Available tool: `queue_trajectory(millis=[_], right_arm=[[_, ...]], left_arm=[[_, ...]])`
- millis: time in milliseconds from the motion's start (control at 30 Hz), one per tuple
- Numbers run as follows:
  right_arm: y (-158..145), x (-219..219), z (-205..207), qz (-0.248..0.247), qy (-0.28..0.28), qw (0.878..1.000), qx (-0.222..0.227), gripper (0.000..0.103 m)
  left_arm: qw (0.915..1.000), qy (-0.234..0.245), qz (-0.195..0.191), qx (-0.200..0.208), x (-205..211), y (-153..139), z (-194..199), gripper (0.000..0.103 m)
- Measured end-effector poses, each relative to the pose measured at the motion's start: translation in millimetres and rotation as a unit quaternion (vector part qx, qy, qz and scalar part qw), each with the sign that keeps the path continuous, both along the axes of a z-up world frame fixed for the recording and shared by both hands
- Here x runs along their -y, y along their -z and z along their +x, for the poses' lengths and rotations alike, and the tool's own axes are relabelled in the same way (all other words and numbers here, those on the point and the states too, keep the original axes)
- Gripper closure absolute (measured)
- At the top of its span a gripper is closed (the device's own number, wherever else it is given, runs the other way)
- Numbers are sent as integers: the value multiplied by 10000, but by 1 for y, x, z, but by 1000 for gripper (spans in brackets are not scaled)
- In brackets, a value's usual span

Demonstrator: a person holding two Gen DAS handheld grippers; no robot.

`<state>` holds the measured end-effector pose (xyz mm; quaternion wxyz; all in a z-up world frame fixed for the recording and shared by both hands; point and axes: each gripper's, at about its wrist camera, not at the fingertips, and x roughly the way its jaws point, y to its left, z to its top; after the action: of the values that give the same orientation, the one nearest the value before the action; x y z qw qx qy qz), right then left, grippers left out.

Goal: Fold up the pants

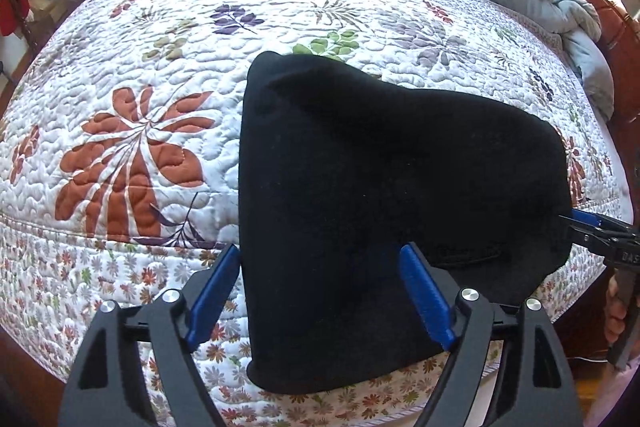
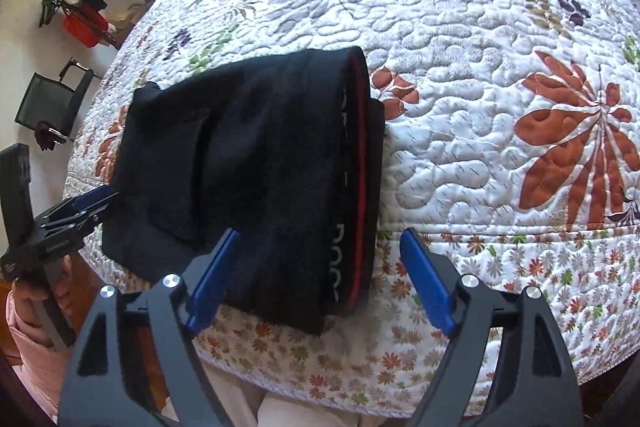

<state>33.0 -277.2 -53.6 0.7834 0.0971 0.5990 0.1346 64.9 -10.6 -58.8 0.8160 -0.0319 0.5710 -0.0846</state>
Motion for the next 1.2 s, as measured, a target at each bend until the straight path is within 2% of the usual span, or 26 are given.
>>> queue_trajectory(millis=[300, 500, 567, 700, 733, 767, 800, 867, 900, 933, 967, 1033, 1200], right_arm=[[19, -1, 8, 70, -59, 9999, -125, 19], [34, 0, 16, 416, -112, 9987, -284, 19], [41, 0, 20, 630, -104, 9972, -379, 16], [45, -3, 26, 960, -129, 9945, -401, 16], [44, -5, 26, 924, -127, 9949, -395, 16], [43, -7, 26, 869, -171, 9954, -356, 18], [42, -10, 26, 858, -183, 9956, -328, 24], [38, -7, 23, 997, -190, 9945, -244, 39], [36, -5, 21, 1077, -221, 9937, -201, 51], [34, -1, 20, 1207, -255, 9922, -148, 61], [31, 5, 18, 1440, -261, 9892, -99, 64], [28, 13, 16, 1805, -234, 9833, -61, 71], [11, 19, 14, 2160, -208, 9761, 95, 74]], left_arm=[[10000, 72, 25, -58, 1, 13, 9, 20], [9998, 137, -83, -137, 1, 26, 18, 12], [9993, 91, -264, -229, -4, 33, 23, 8], [9963, -3, -763, -407, -15, 40, 26, 10], [9950, -2, -915, -410, -17, 41, 24, 18], [9927, 26, -1126, -431, -18, 40, 23, 34], [9906, -39, -1300, -419, -20, 38, 21, 37], [9906, -140, -1306, -391, -25, 37, 19, 53], [9892, -210, -1393, -401, -28, 36, 18, 56], [9885, -251, -1445, -379, -30, 35, 17, 63], [9882, -257, -1471, -346, -30, 32, 15, 69], [9871, -270, -1555, -256, -30, 25, 12, 72], [9839, -264, -1770, 3, -25, 4, 9, 74]])
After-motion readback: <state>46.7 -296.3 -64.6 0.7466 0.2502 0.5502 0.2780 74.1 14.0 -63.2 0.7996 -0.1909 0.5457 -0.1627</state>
